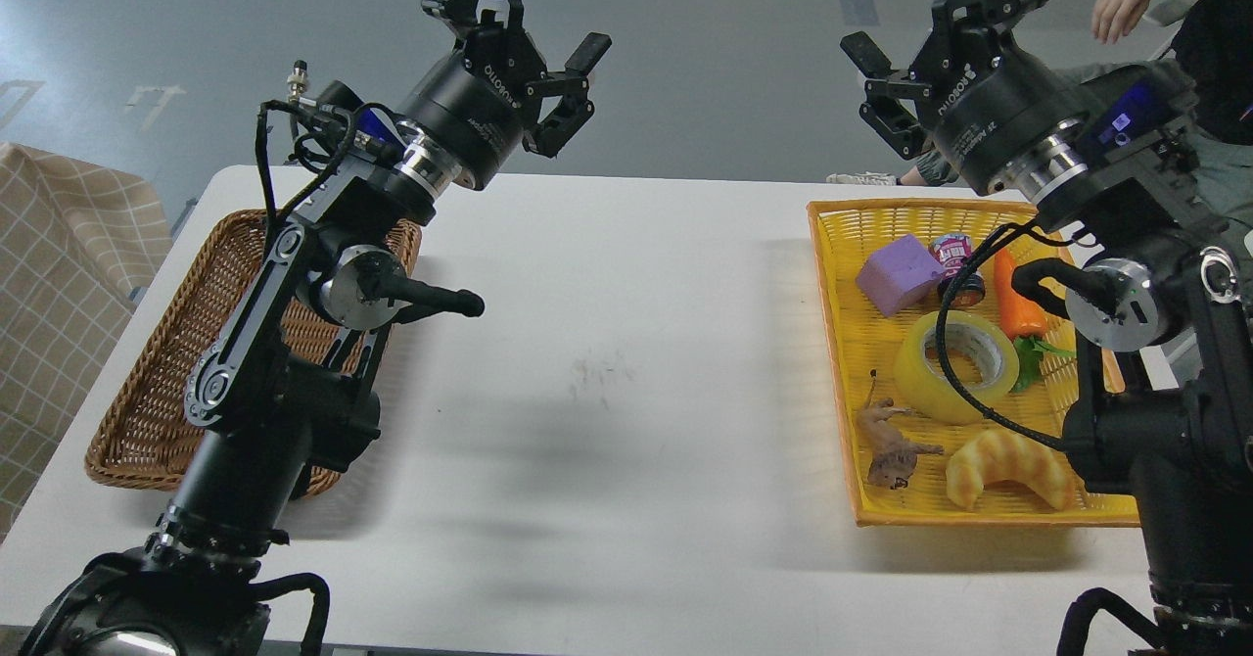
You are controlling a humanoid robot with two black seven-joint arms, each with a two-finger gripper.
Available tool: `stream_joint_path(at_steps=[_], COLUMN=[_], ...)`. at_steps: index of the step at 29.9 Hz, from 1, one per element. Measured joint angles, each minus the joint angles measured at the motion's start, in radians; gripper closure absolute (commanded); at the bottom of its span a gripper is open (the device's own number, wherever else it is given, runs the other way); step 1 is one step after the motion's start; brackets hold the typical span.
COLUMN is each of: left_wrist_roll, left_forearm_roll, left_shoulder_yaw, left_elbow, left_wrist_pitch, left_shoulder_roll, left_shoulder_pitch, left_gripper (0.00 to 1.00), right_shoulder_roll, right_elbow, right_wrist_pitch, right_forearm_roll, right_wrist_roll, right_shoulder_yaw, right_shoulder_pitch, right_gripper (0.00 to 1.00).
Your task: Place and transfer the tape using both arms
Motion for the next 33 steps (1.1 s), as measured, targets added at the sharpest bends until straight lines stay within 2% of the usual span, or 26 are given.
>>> stream_joint_path(at_steps=[10,21,27,33], left_wrist_roll=[0.011,0.016,0.053,0.056], left_forearm_roll=[0.0,-0.005,-0.006,-0.02], left_shoulder_yaw=[0.0,0.003,0.003,-0.005], left_elbow=[-0.008,-0.01,-0.01,-0.02], left_wrist_pitch=[0.032,0.028,0.029,-0.005], left_shoulder_roll=[0.0,0.0,0.0,0.0], left_shoulder_pitch=[0.014,0.016,0.041,0.069], left_gripper=[0.01,0.01,0.01,0.01], right_shoulder_roll=[0.0,0.0,0.0,0.0], right_elbow=[0.058,0.087,0.088,0.097], right_wrist_pitch=[-0.002,-0.003,-0.041,-0.065], right_forearm_roll=[-0.071,-0.071,-0.08,-0.08], right_wrist_roll=[0.001,0.002,-0.01,-0.013], right_shoulder_yaw=[0.004,-0.001,-0.01,-0.012], right_shoulder_pitch=[-0.039,-0.055,-0.085,-0.1], right_gripper=[0.0,0.0,0.0,0.0])
